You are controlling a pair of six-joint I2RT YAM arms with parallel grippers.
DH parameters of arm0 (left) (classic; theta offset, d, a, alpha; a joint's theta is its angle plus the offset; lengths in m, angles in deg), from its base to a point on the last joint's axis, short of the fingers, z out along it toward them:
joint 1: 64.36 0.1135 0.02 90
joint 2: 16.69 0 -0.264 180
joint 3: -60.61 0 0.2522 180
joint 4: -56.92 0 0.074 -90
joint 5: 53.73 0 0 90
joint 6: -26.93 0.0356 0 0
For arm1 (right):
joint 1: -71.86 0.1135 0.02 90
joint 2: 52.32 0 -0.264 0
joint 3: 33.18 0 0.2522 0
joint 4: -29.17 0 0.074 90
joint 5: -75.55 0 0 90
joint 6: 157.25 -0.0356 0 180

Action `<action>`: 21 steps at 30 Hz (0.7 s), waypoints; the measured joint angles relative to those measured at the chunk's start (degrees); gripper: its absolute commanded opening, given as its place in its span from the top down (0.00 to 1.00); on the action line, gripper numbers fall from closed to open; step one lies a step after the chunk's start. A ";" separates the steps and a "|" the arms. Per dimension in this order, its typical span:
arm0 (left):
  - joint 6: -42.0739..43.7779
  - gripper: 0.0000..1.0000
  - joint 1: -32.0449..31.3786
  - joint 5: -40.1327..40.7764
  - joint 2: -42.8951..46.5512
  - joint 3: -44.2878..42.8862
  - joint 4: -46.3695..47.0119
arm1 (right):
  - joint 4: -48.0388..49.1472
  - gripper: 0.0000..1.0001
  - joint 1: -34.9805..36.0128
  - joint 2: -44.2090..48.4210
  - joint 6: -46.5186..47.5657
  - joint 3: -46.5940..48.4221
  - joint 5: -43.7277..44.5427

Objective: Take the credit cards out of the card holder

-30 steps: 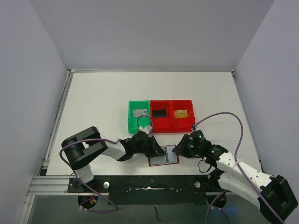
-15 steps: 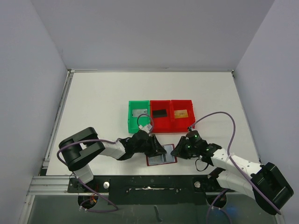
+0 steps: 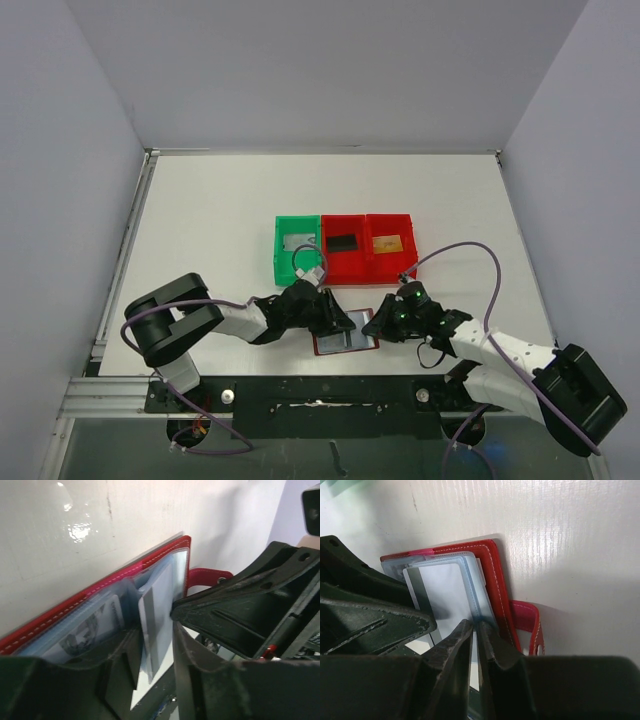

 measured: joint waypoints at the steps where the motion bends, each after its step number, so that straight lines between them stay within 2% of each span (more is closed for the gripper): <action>1: 0.11 0.65 0.00 0.00 0.17 0.04 -0.02 | -0.17 0.88 0.04 0.11 -0.28 0.00 0.20; 7: -0.04 0.68 -0.04 0.46 2.16 1.09 -0.26 | -1.36 0.87 0.35 1.09 -1.38 0.00 1.42; 15: -0.11 0.92 -0.04 1.14 2.69 1.55 -1.97 | -1.79 0.87 0.35 1.29 -2.03 0.00 1.77; 19: -0.09 0.92 -0.04 1.29 3.28 1.55 -2.45 | -1.79 0.87 0.35 1.29 -2.05 0.00 1.79; 21: -0.09 0.88 -0.04 1.44 3.96 1.55 -3.10 | -1.81 0.87 0.35 1.29 -2.08 0.00 1.81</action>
